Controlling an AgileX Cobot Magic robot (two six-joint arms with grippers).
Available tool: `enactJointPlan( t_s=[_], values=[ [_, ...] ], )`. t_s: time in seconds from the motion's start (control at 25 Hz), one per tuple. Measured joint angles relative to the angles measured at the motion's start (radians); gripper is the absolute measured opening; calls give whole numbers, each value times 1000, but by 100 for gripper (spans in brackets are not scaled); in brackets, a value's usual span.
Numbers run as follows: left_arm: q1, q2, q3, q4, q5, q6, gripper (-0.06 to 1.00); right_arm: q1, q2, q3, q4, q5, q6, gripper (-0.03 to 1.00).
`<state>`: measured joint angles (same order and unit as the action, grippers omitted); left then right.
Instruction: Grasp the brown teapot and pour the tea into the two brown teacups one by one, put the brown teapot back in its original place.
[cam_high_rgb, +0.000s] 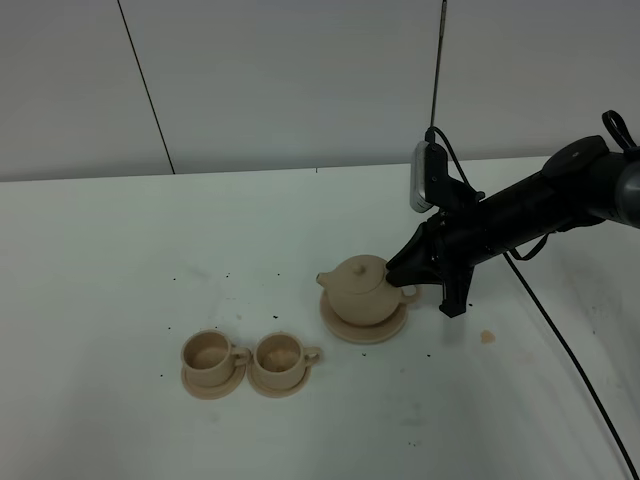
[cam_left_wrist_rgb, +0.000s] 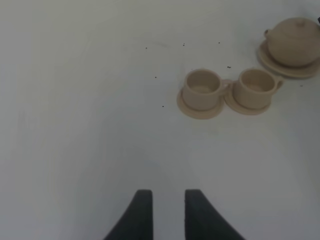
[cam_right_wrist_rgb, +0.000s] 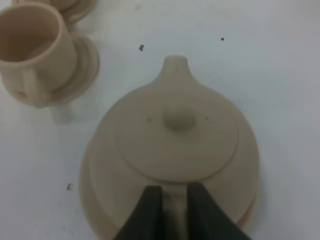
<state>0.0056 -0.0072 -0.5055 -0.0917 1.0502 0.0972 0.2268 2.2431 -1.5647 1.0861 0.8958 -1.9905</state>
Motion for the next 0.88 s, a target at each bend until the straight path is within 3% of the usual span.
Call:
enactJointPlan(
  t_s=[0.24,0.52,0.88],
  values=[
    [0,0,0,0,0,1,23,0,1,0,0,1,1,13],
    [0,0,0,0,0,1,23,0,1,0,0,7,2,25],
    [0,0,0,0,0,0,23,0,1,0,-29,-10,16,27]
  ],
)
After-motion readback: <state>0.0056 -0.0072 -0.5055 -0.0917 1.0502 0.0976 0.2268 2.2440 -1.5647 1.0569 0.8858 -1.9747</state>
